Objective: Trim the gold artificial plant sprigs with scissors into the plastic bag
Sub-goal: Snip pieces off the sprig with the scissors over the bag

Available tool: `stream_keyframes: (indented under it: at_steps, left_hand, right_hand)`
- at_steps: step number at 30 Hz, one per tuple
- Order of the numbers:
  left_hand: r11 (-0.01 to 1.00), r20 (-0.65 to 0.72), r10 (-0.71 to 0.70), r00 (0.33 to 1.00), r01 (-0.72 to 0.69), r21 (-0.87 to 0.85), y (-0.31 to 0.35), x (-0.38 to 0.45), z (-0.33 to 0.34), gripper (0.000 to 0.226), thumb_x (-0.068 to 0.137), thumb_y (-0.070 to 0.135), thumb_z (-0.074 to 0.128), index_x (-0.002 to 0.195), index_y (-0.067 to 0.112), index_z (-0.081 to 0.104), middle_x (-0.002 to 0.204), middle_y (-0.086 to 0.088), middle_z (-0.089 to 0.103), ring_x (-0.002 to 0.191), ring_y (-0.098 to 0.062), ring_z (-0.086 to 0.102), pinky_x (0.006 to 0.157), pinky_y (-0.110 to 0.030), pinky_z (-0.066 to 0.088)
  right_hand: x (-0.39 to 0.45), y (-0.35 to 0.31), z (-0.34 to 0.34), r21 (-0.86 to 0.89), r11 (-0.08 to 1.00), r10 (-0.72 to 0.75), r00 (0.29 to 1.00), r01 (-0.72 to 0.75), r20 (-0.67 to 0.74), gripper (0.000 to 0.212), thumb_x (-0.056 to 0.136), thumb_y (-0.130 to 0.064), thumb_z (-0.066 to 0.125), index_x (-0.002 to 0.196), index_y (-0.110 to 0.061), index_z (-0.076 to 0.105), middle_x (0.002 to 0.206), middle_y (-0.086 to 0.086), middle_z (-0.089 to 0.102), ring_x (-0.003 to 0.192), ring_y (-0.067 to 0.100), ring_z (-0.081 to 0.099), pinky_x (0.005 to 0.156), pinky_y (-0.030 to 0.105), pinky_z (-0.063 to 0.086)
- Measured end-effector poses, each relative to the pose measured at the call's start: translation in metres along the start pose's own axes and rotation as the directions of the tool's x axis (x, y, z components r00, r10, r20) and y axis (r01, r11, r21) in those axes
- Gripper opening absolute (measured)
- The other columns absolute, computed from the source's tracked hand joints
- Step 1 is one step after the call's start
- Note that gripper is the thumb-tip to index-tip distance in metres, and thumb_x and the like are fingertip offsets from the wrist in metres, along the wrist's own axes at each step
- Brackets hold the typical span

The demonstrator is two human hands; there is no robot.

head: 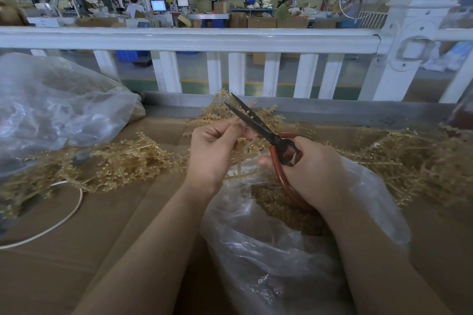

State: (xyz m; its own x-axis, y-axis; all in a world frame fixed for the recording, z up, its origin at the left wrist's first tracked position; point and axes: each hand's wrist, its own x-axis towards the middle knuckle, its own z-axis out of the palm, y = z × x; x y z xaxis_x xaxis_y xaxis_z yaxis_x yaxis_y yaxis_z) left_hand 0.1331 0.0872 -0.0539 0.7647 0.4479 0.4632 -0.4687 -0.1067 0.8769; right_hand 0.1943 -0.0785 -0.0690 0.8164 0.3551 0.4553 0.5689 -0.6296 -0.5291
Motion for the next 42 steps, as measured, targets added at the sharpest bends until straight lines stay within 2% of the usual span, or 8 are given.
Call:
stream_keyframes:
  at_steps: [7, 11, 18, 25, 31, 38, 40, 42]
  left_hand:
    - [0.999, 0.037, 0.039, 0.999, -0.039, -0.004, 0.001, 0.002, -0.004, 0.022, 0.097, 0.007, 0.060, 0.087, 0.014, 0.078, 0.075, -0.002, 0.075, 0.067, -0.008, 0.064, 0.058, -0.019, 0.045]
    - [0.995, 0.087, 0.087, 0.992, -0.091, 0.041, 0.001, 0.003, -0.007, 0.023, 0.097, 0.010, 0.060, 0.085, 0.015, 0.079, 0.077, -0.006, 0.074, 0.065, -0.028, 0.055, 0.059, -0.027, 0.043]
    - [0.993, 0.108, 0.103, 0.989, -0.108, 0.042, -0.003, 0.004, -0.010, 0.020, 0.096, 0.012, 0.060, 0.087, 0.009, 0.078, 0.078, -0.006, 0.075, 0.067, -0.032, 0.058, 0.059, -0.028, 0.044]
    - [0.991, 0.109, 0.120, 0.987, -0.126, 0.047, -0.004, 0.005, -0.011, 0.022, 0.097, 0.007, 0.059, 0.086, 0.011, 0.077, 0.076, -0.002, 0.075, 0.070, -0.013, 0.064, 0.063, -0.019, 0.047]
    - [0.991, 0.086, 0.103, 0.991, -0.110, 0.081, -0.003, 0.005, -0.011, 0.021, 0.097, 0.007, 0.060, 0.085, 0.007, 0.076, 0.076, 0.004, 0.075, 0.075, -0.005, 0.067, 0.071, -0.015, 0.047]
    - [0.991, -0.067, 0.003, 0.998, 0.006, 0.135, 0.002, 0.005, -0.013, 0.018, 0.096, 0.012, 0.062, 0.087, 0.009, 0.078, 0.076, 0.002, 0.075, 0.069, 0.004, 0.063, 0.066, -0.015, 0.047]
    - [0.978, -0.092, 0.005, 0.996, 0.015, 0.210, 0.003, 0.005, -0.013, 0.018, 0.096, 0.013, 0.064, 0.086, 0.010, 0.079, 0.080, 0.002, 0.077, 0.077, 0.002, 0.068, 0.072, -0.018, 0.050]
    - [0.944, -0.071, 0.050, 0.996, -0.024, 0.330, 0.004, 0.004, -0.011, 0.022, 0.096, 0.014, 0.064, 0.080, 0.018, 0.079, 0.083, 0.007, 0.077, 0.087, -0.003, 0.072, 0.079, -0.028, 0.056]
  right_hand:
    - [0.002, 0.003, 0.003, 0.038, 0.999, 0.013, 1.000, -0.013, -0.012, 0.083, 0.047, -0.106, 0.031, 0.074, -0.033, 0.059, 0.062, -0.019, 0.060, 0.061, -0.003, 0.055, 0.053, 0.014, 0.036]
    - [0.002, 0.003, 0.003, 0.040, 0.999, -0.012, 1.000, 0.013, -0.018, 0.078, 0.052, -0.104, 0.034, 0.073, -0.033, 0.058, 0.062, -0.020, 0.060, 0.058, -0.003, 0.055, 0.052, 0.012, 0.035]
    - [0.001, 0.003, 0.004, 0.051, 0.999, -0.015, 1.000, 0.015, -0.010, 0.081, 0.051, -0.103, 0.035, 0.070, -0.028, 0.060, 0.061, -0.014, 0.061, 0.057, 0.001, 0.056, 0.053, 0.016, 0.039]
    - [0.001, 0.000, 0.001, 0.049, 0.999, 0.001, 1.000, -0.001, 0.008, 0.069, 0.051, -0.098, 0.040, 0.067, -0.032, 0.055, 0.058, -0.014, 0.058, 0.058, 0.000, 0.055, 0.053, 0.018, 0.036]
    - [0.002, 0.000, 0.000, 0.074, 0.997, 0.012, 0.999, -0.015, 0.030, 0.079, 0.050, -0.098, 0.040, 0.078, -0.029, 0.065, 0.067, -0.012, 0.066, 0.064, 0.002, 0.060, 0.059, 0.018, 0.046]
    - [0.001, -0.003, -0.003, 0.166, 0.985, 0.039, 0.999, -0.044, 0.033, 0.070, 0.054, -0.097, 0.051, 0.067, -0.029, 0.062, 0.066, -0.018, 0.065, 0.063, 0.003, 0.062, 0.052, 0.013, 0.042]
    - [0.001, -0.005, -0.006, 0.244, 0.967, 0.057, 0.997, -0.067, 0.047, 0.072, 0.052, -0.097, 0.051, 0.070, -0.029, 0.066, 0.074, -0.029, 0.066, 0.070, -0.005, 0.063, 0.052, 0.013, 0.042]
    - [0.001, -0.007, -0.007, 0.326, 0.941, 0.073, 0.995, -0.092, 0.071, 0.072, 0.051, -0.095, 0.054, 0.069, -0.027, 0.068, 0.070, -0.022, 0.069, 0.064, -0.002, 0.065, 0.052, 0.015, 0.047]
